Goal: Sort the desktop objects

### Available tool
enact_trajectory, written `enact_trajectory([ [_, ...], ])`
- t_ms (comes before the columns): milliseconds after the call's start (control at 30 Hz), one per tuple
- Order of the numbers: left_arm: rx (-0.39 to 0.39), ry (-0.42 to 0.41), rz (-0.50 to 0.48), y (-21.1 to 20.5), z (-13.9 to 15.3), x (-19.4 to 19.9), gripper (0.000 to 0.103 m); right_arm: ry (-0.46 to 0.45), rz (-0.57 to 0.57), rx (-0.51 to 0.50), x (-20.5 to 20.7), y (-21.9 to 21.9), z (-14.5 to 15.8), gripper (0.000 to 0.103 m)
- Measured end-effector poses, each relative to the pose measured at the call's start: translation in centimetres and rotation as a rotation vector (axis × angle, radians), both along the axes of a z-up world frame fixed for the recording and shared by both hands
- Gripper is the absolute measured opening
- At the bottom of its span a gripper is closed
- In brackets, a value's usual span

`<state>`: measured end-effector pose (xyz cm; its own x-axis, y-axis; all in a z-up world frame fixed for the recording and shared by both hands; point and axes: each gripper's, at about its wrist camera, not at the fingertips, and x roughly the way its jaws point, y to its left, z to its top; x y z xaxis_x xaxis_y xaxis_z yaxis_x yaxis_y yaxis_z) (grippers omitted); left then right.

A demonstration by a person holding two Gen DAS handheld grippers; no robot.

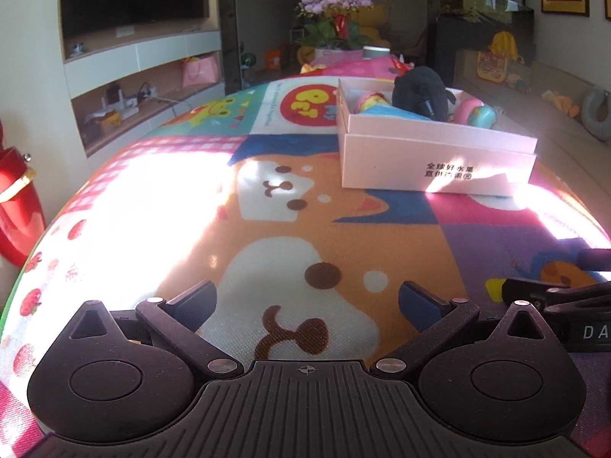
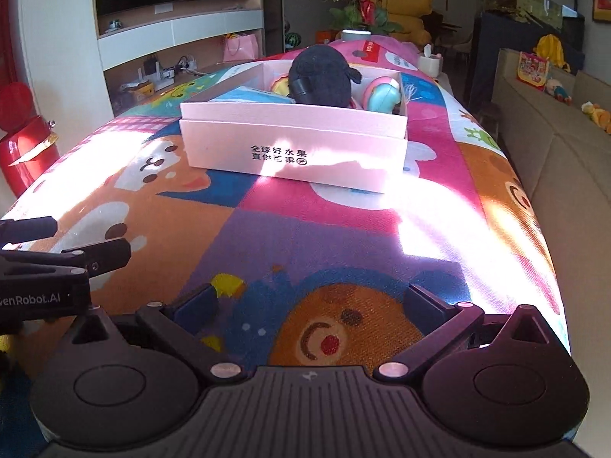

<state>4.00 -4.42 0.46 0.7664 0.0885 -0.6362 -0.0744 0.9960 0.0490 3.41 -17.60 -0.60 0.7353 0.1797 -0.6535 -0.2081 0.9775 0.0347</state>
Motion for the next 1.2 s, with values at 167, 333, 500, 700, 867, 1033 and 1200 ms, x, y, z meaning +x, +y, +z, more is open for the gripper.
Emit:
enact_trajectory([
  [167,-0.019,0.001,0.001,0.34,-0.16,-0.19,0.103,-0.013,-0.034,-0.024,-0.39,0.51,-0.14,0.103],
  [333,-0.024,0.002,0.001,0.4,-0.16,-0.21,0.103,-0.015,-0.034,-0.025,-0.34,0.51,-0.17,0.103],
  [500,-0.039,0.003,0.001,0.57,-0.07,-0.29,0.103,-0.015,-0.034,-0.025,-0.34,0.49,-0.18,0.103],
  [700,-0.037,0.003,0.001,0.71,-0.08,-0.29,0.103,-0.015,-0.034,-0.025,-0.34,0.49,-0.19,0.103],
  [867,-0.036,0.003,0.001,0.63,-0.08,-0.25,0.103,-0.015,-0.034,-0.025,-0.35,0.49,-0.19,0.103],
  [1033,-0.037,0.003,0.001,0.65,-0.08,-0.25,0.103,-0.015,-0.034,-0.025,-0.36,0.48,-0.19,0.103],
  [1200,-0.037,0.003,0.001,0.65,-0.08,-0.25,0.103,-0.015,-0.034,-0.025,-0.36,0.47,-0.2,0.103],
])
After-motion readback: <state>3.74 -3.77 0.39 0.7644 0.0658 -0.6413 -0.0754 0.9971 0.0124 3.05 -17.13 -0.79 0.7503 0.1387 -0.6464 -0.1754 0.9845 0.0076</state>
